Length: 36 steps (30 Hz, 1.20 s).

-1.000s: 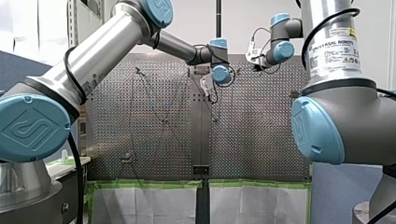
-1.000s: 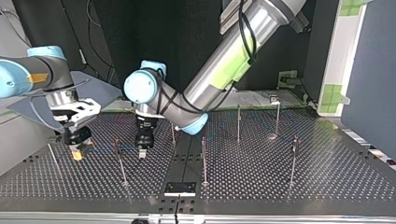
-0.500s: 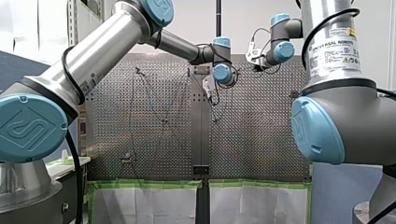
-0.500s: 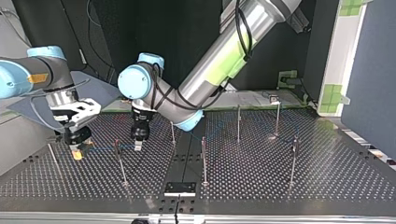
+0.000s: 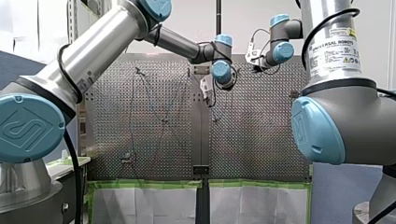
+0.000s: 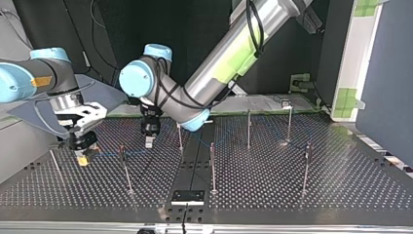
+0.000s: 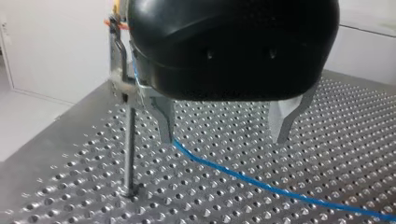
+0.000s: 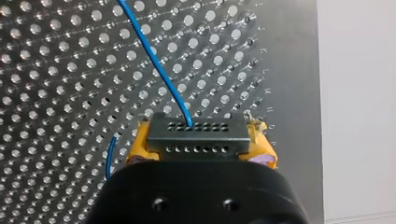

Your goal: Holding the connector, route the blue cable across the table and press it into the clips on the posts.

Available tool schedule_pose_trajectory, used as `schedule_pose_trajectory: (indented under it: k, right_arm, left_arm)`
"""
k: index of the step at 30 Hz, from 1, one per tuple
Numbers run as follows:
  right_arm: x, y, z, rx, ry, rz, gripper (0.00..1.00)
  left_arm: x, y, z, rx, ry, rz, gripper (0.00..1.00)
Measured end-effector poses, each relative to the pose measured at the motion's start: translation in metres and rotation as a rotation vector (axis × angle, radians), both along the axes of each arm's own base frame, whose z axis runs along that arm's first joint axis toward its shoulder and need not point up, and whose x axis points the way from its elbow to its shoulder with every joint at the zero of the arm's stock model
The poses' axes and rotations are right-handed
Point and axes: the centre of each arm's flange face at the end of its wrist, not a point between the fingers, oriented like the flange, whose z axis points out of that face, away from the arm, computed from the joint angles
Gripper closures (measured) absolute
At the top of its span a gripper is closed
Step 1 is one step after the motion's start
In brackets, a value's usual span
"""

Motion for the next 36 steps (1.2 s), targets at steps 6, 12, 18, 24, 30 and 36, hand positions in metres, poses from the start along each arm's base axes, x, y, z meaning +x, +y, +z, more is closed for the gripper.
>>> schedule_pose_trajectory:
  k: [6,12,18,24,30,36]
  right_arm:
    - [-0.001,-0.001,-0.001,0.002,0.002,-0.001,1.0]
    - [-0.001,0.0,-0.002,0.005,0.002,-0.001,1.0]
    - [-0.001,0.0,-0.002,0.005,0.002,-0.001,1.0]
    - [0.0,0.0,-0.003,0.006,0.003,-0.001,1.0]
    - [0.0,0.0,-0.003,0.006,0.003,0.0,1.0]
    - [0.001,0.0,-0.003,0.006,0.004,0.001,1.0]
  left_arm:
    - [-0.019,0.005,0.02,-0.023,-0.041,-0.019,0.0]
    - [-0.036,0.011,0.04,-0.064,-0.086,-0.029,0.0]
    - [-0.049,0.025,0.06,-0.115,-0.134,-0.019,0.0]
    - [-0.06,0.042,0.079,-0.186,-0.177,-0.012,0.0]
    - [-0.074,0.055,0.095,-0.247,-0.217,-0.011,0.0]
    - [-0.085,0.073,0.109,-0.302,-0.256,0.022,0.0]
